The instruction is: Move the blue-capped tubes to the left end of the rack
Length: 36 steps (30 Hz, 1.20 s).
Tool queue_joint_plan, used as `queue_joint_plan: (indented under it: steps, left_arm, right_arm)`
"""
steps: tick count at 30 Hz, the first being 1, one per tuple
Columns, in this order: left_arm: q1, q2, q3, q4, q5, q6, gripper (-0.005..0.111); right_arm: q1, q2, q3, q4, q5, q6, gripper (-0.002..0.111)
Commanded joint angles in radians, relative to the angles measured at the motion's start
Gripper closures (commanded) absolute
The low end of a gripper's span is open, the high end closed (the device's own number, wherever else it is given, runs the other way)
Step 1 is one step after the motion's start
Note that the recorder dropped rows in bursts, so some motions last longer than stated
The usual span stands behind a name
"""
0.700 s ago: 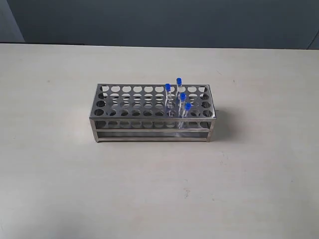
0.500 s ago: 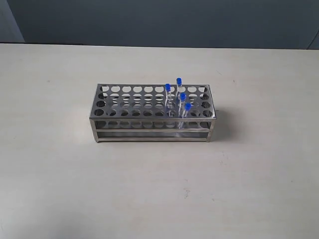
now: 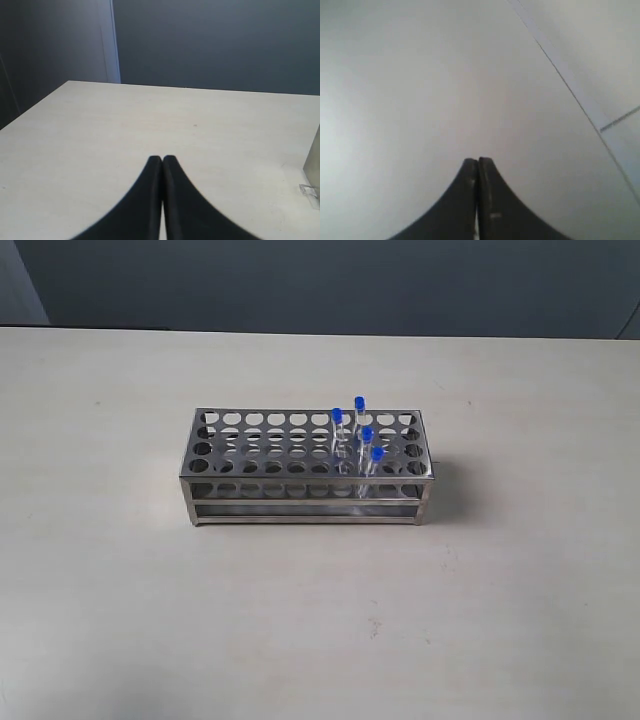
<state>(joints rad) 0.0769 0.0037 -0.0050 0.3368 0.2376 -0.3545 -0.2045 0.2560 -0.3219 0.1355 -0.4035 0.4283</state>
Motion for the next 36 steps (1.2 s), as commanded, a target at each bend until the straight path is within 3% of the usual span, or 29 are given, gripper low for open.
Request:
queue_joint_plan:
  steps: [1, 4, 6, 8, 10, 12, 14, 16, 18, 20, 25, 31, 36]
  left_arm:
    - [-0.007, -0.004, 0.003, -0.003, -0.005, -0.003, 0.106]
    - [-0.007, -0.004, 0.003, -0.003, -0.005, -0.003, 0.106]
    - [-0.007, -0.004, 0.003, -0.003, -0.005, -0.003, 0.106]
    - [-0.007, -0.004, 0.003, -0.003, -0.005, -0.003, 0.106]
    - [-0.007, -0.004, 0.003, -0.003, -0.005, -0.003, 0.106]
    - [-0.007, -0.004, 0.003, -0.003, -0.005, -0.003, 0.106]
    - [-0.007, -0.004, 0.003, -0.003, -0.005, -0.003, 0.106]
    - [-0.007, -0.004, 0.003, -0.003, -0.005, -0.003, 0.106]
    - [-0.007, -0.004, 0.003, -0.003, -0.005, -0.003, 0.106]
    - [-0.007, -0.004, 0.003, -0.003, -0.005, -0.003, 0.106]
    - [-0.007, -0.004, 0.003, -0.003, -0.005, 0.0, 0.106]
    - [-0.007, -0.004, 0.003, -0.003, -0.005, -0.003, 0.106]
    - [-0.007, -0.004, 0.003, -0.003, -0.005, -0.003, 0.106]
  right_arm:
    - [-0.004, 0.344, -0.374, -0.246, 0.009, -0.112, 0.109]
    - [0.005, 0.598, -0.67, -0.607, 0.092, 0.138, 0.109]
    - [0.037, 0.725, -0.787, -0.97, 0.091, 0.408, 0.109]
    - [0.086, 0.797, -0.809, -1.285, 0.004, 0.639, 0.109]
    - [0.147, 0.854, -0.761, -1.434, -0.127, 0.769, 0.109]
    - [0.244, 0.908, -0.641, -1.346, -0.144, 0.648, 0.109]
    - [0.341, 0.959, -0.493, -1.026, -0.074, 0.308, 0.109]
    - [0.436, 1.022, -0.347, -0.535, -0.125, -0.157, 0.109]
    - [0.539, 1.088, -0.231, -0.211, -0.269, -0.428, 0.109]
    - [0.622, 1.156, -0.155, -0.056, -0.37, -0.521, 0.109]
    - [0.738, 1.312, -0.122, -0.122, -0.387, -0.471, 0.109]
    - [0.754, 1.355, -0.122, -0.168, -0.452, -0.404, 0.109]
    - [0.754, 1.355, -0.122, -0.309, -0.451, -0.284, 0.087]
